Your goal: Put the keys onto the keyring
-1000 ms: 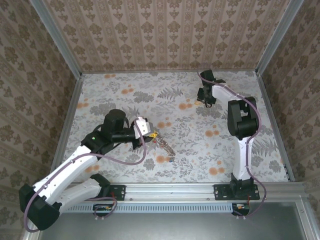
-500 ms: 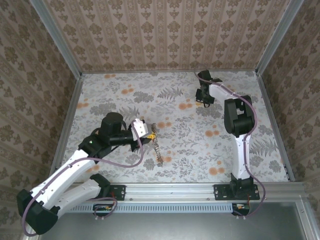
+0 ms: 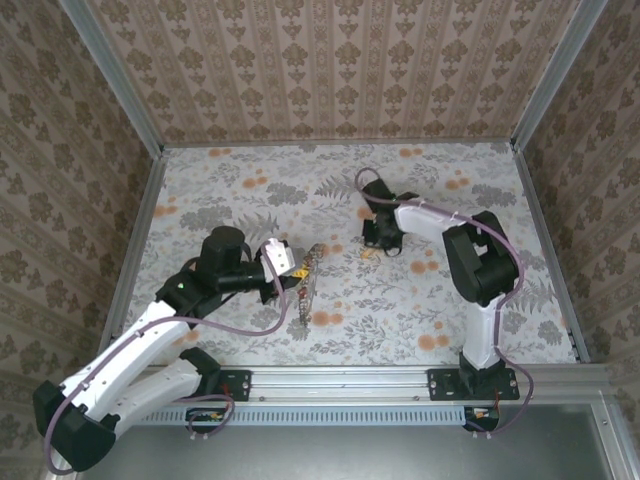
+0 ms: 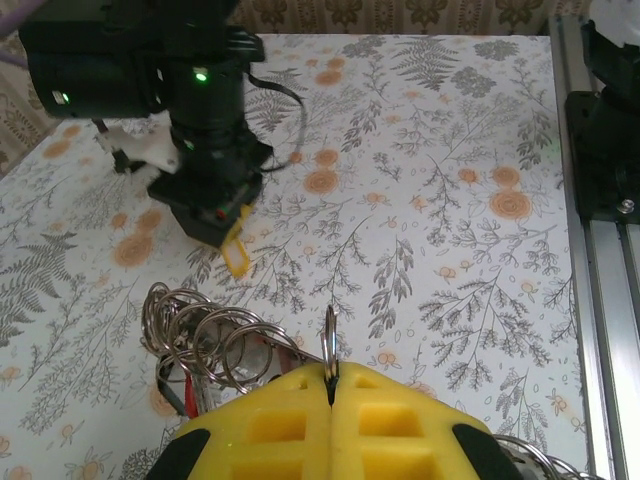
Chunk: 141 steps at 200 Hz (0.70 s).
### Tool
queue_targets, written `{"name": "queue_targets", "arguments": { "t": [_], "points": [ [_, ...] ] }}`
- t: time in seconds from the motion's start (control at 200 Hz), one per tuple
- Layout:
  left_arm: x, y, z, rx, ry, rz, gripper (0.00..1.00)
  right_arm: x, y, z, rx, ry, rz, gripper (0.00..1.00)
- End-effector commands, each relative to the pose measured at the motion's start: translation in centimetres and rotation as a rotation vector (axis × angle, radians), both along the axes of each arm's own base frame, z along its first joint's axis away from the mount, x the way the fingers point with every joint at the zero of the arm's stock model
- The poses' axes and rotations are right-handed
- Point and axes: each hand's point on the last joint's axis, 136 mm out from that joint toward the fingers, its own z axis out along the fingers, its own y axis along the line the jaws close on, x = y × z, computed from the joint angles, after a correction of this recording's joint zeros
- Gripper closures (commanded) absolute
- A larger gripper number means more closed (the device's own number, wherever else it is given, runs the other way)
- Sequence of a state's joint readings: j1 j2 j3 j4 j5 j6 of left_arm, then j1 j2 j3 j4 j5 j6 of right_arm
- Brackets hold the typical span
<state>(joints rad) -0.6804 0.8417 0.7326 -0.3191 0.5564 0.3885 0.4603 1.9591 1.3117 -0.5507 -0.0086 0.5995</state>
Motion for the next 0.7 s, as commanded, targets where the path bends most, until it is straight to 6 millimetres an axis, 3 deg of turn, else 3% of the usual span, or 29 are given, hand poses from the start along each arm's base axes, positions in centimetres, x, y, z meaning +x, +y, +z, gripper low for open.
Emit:
{"name": "queue_targets", "arguments": {
  "t": [0.0, 0.1, 0.235, 0.32, 0.41, 0.575, 0.625, 0.635, 0.7],
  "points": [
    [-0.3, 0.7, 0.4, -0.004, -0.021, -0.001, 1.00, -2.9, 4.8, 1.2, 0.121, -0.009, 0.033, 0.79],
    [-0.3, 1.1, 0.6, -0.002, -0.025, 0.006, 1.00, -4.9, 8.9, 1.9, 0.195, -0.023, 0.137, 0.76],
    [-0.5, 1.4, 0.9, -0.009, -0.030, 0.001, 1.00, -4.5, 12.3, 4.0, 0.310, -0.089, 0.227, 0.72],
    [-0.8, 1.3, 1.0, -0.015, -0.037, -0.013, 1.00, -4.6, 14.3, 6.9, 0.429, -0.134, 0.315, 0.68],
    [-1.3, 1.0, 1.3, -0.037, -0.055, -0.051, 1.00, -4.6, 13.5, 9.7, 0.480, -0.211, 0.374, 0.68],
    [-2.6, 0.2, 1.9, -0.086, -0.093, -0.157, 1.00, -4.7, 8.6, 14.4, 0.429, -0.497, 0.537, 0.68],
    [-2.8, 0.0, 2.0, -0.091, -0.103, -0.180, 1.00, -6.2, 8.4, 16.0, 0.408, -0.631, 0.687, 0.67],
    [-2.9, 0.0, 2.0, -0.093, -0.104, -0.186, 1.00, -6.7, 8.5, 17.1, 0.410, -0.682, 0.727, 0.67],
    [-3.3, -0.3, 2.2, -0.101, -0.118, -0.225, 1.00, -10.5, 9.0, 19.3, 0.427, -0.880, 0.996, 0.66]
  ]
}}
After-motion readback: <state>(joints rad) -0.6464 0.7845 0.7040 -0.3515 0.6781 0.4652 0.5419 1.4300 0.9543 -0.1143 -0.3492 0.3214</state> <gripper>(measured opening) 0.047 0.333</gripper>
